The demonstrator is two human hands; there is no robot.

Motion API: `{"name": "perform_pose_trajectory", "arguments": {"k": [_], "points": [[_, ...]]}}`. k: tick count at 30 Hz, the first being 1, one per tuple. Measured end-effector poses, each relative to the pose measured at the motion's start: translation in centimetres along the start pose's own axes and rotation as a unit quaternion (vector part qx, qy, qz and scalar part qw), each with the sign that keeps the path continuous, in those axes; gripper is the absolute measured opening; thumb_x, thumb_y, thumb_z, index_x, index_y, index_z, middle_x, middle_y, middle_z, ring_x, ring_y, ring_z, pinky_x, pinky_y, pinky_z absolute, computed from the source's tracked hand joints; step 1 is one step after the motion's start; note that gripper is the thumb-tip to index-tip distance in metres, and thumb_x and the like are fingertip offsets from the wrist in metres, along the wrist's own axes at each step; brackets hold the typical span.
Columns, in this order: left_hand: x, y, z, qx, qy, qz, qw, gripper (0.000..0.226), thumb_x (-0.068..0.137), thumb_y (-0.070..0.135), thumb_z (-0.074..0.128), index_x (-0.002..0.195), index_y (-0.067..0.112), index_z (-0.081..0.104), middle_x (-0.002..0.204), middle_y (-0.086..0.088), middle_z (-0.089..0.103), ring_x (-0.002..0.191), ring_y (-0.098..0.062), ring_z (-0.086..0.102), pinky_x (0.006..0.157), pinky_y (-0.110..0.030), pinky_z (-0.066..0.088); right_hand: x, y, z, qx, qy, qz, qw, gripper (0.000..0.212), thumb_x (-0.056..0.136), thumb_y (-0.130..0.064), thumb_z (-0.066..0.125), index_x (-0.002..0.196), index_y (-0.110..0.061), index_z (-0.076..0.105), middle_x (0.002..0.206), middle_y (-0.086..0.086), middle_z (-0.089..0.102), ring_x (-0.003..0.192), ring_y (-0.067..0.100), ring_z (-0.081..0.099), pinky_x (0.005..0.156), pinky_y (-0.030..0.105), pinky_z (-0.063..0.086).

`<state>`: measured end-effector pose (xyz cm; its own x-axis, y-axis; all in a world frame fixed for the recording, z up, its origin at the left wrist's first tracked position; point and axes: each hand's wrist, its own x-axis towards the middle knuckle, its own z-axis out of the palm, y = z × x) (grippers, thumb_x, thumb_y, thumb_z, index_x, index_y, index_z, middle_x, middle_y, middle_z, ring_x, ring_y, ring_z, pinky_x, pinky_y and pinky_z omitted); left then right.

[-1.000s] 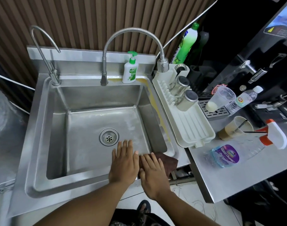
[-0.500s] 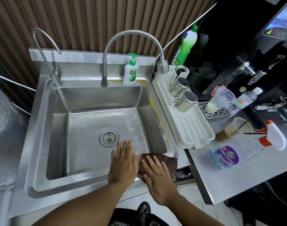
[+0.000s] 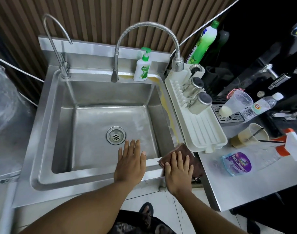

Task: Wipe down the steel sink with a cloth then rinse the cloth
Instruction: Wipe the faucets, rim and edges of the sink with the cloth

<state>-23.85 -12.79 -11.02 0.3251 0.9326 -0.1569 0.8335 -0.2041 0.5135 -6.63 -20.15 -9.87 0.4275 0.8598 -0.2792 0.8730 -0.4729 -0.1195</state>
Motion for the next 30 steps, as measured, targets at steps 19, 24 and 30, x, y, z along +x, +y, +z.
{"name": "perform_pose_trajectory", "arguments": {"k": [19,24,30], "points": [[-0.2,-0.1,-0.3,-0.015,0.006,0.004,1.000,0.081,0.092,0.056,-0.012,0.160,0.018,0.012,0.168,-0.003,0.013,0.156,-0.023,-0.001,0.125,-0.045,0.003,-0.8,0.6,0.1,-0.013,-0.018,-0.087,0.996,0.094,0.080,-0.074,-0.025,0.160,-0.030,-0.001,0.169,-0.008,-0.003,0.154,0.016,-0.012,0.122,0.042,-0.009],[0.0,0.0,0.0,0.004,0.007,0.004,1.000,0.078,0.094,0.053,-0.008,0.159,0.017,0.016,0.167,-0.006,0.018,0.155,-0.025,0.003,0.125,-0.046,0.006,0.0,-3.8,-0.3,-0.024,-0.032,-0.139,0.990,0.084,0.089,-0.061,-0.010,0.159,-0.028,0.022,0.166,-0.007,0.019,0.155,0.021,-0.002,0.123,0.048,-0.002],[0.0,0.0,-0.1,0.001,0.009,0.004,1.000,0.083,0.091,0.058,-0.018,0.160,0.020,0.010,0.168,-0.003,0.013,0.156,-0.023,-0.001,0.125,-0.044,0.002,-2.7,-2.1,1.2,0.001,-0.024,-0.277,0.960,0.060,0.105,-0.054,0.008,0.160,-0.033,0.019,0.167,-0.014,0.012,0.155,0.012,-0.004,0.123,0.041,-0.003]]}}
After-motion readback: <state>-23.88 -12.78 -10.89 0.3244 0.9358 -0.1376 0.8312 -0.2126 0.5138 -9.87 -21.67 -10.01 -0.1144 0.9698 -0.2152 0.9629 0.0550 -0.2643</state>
